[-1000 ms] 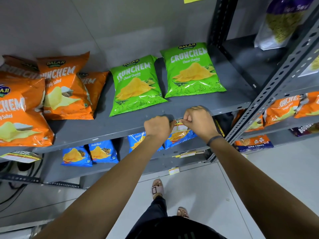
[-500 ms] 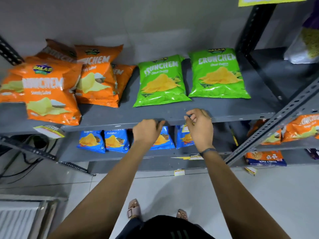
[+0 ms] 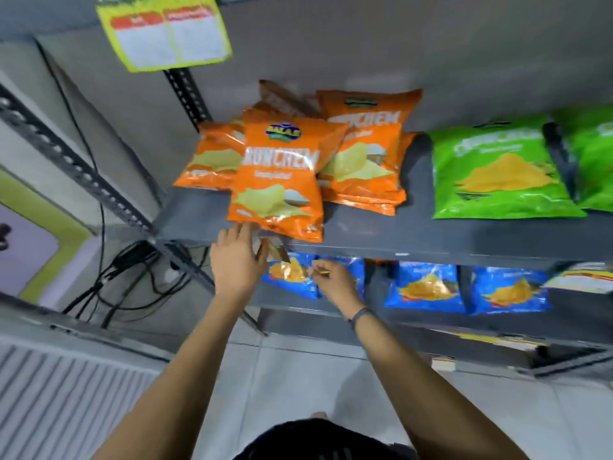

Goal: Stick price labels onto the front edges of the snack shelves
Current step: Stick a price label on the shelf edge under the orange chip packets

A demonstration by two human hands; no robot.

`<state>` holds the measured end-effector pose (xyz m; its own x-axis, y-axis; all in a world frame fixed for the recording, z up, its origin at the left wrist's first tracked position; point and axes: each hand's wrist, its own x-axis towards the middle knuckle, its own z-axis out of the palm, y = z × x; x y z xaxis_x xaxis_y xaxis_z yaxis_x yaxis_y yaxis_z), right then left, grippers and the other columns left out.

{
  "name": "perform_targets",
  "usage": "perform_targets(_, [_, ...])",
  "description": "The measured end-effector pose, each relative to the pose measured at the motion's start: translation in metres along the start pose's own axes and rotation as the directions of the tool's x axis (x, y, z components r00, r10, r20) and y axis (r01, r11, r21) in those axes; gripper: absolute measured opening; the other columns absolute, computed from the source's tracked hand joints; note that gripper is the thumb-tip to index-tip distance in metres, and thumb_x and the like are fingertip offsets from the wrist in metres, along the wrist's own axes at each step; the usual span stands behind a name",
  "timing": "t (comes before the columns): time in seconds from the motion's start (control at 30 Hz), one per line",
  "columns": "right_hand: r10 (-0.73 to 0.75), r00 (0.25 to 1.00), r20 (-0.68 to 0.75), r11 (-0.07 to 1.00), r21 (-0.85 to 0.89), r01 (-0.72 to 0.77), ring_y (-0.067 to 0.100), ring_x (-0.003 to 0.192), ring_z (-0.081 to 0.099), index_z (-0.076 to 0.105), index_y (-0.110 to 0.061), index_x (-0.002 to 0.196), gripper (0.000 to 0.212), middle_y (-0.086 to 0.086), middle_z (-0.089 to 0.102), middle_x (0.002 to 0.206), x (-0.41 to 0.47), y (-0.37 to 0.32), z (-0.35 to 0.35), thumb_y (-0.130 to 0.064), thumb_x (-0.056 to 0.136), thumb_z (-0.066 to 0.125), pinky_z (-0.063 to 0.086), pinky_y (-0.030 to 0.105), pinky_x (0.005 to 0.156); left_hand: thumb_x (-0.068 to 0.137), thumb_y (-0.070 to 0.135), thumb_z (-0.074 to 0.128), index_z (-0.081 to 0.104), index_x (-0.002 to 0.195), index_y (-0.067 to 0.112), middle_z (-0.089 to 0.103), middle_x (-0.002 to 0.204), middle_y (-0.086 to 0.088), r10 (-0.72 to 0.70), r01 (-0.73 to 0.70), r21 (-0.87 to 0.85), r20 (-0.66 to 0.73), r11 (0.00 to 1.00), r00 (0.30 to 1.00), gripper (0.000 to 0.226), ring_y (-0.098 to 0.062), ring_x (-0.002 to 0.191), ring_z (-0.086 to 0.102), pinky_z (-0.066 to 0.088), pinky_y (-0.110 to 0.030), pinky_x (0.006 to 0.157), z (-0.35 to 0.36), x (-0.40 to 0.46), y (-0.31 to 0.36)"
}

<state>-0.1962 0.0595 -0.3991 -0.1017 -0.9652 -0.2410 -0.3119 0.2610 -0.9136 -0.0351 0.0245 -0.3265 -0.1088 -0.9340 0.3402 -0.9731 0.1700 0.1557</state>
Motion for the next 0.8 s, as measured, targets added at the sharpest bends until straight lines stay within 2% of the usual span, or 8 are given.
perform_targets(0.07, [0.078,0.996,0.040,0.997,0.000,-0.078,0.018,0.083,0.049,0.062,-0.017,0.079,0.017,0.010,0.058,0.083,0.010,-0.011,0.027,-0.008,0.092,0.053,0.040,0.030,0.074,0.089,0.035,0.057,0.059,0.113,0.013,0.065,0.110,-0.013,0.086,-0.095,0.058,0.141,0.994,0.986,0.033,-0.036,0.104,0.057,0.045,-0.042,0.080,0.002,0.016,-0.013])
perform_targets(0.13, [0.121,0.992,0.034,0.989,0.085,-0.124,0.015,0.078,0.045,0.060,0.001,0.107,0.019,0.010,0.052,0.094,0.017,-0.020,0.042,-0.009,0.094,0.050,0.038,0.022,0.063,0.091,0.040,0.055,0.055,0.118,0.014,0.064,0.113,-0.010,0.172,-0.192,0.061,0.247,0.979,0.954,0.037,-0.032,0.111,0.055,0.042,-0.042,0.086,0.006,0.030,-0.013])
perform_targets(0.2, [0.142,0.990,0.023,0.979,0.146,-0.144,0.013,0.077,0.044,0.058,0.001,0.111,0.022,0.008,0.050,0.094,0.020,-0.029,0.047,-0.010,0.096,0.046,0.030,0.014,0.056,0.091,0.040,0.055,0.053,0.118,0.014,0.064,0.113,-0.009,0.232,-0.253,0.029,0.307,0.967,0.923,0.037,-0.031,0.112,0.055,0.041,-0.041,0.089,0.008,0.040,-0.006])
perform_targets(0.33, [0.219,0.975,0.029,0.932,0.291,-0.218,0.010,0.077,0.049,0.056,0.001,0.119,0.028,0.006,0.052,0.099,0.019,-0.040,0.045,-0.003,0.096,0.040,0.033,0.016,0.060,0.093,0.029,0.055,0.056,0.103,0.008,0.066,0.105,-0.014,0.285,-0.268,-0.099,0.362,0.958,0.887,0.023,-0.035,0.102,0.058,0.047,-0.039,0.076,0.017,0.048,0.001])
perform_targets(0.43, [0.290,0.956,0.055,0.891,0.350,-0.290,0.024,0.087,0.057,0.057,-0.008,0.115,0.024,0.017,0.057,0.101,0.020,-0.040,0.049,-0.006,0.097,0.041,0.035,0.026,0.064,0.095,0.022,0.054,0.056,0.099,0.003,0.066,0.098,-0.021,0.252,-0.191,-0.192,0.379,0.963,0.890,0.019,-0.039,0.091,0.060,0.046,-0.039,0.066,0.025,0.051,0.001])
perform_targets(0.57, [0.306,0.948,0.091,0.873,0.371,-0.318,0.006,0.064,0.053,0.051,-0.018,0.094,0.007,0.005,0.055,0.090,0.019,-0.038,0.050,-0.017,0.098,0.046,0.040,0.027,0.066,0.095,0.018,0.054,0.056,0.097,0.000,0.066,0.094,-0.024,0.218,-0.128,-0.237,0.401,0.963,0.890,0.018,-0.040,0.087,0.060,0.038,-0.035,0.062,0.025,0.053,0.001])
perform_targets(0.7, [0.151,0.982,-0.113,0.978,0.160,-0.132,0.018,0.064,0.058,0.054,-0.016,0.072,0.021,0.010,0.061,0.082,0.020,-0.025,0.050,-0.021,0.093,0.058,0.045,0.026,0.060,0.092,0.021,0.059,0.060,0.095,0.009,0.069,0.092,-0.015,0.217,-0.098,-0.309,0.377,0.946,0.901,0.012,-0.037,0.086,0.062,0.038,-0.031,0.060,0.023,0.048,-0.012])
perform_targets(0.8, [-0.002,0.973,-0.231,0.976,-0.211,-0.048,0.026,0.078,0.066,0.063,-0.017,0.080,0.017,0.006,0.071,0.082,0.016,-0.025,0.042,-0.032,0.088,0.062,0.053,0.038,0.068,0.091,0.028,0.061,0.061,0.097,0.012,0.070,0.095,-0.011,0.224,-0.141,-0.242,0.362,0.960,0.905,0.017,-0.034,0.090,0.063,0.040,-0.032,0.062,0.020,0.038,-0.030])
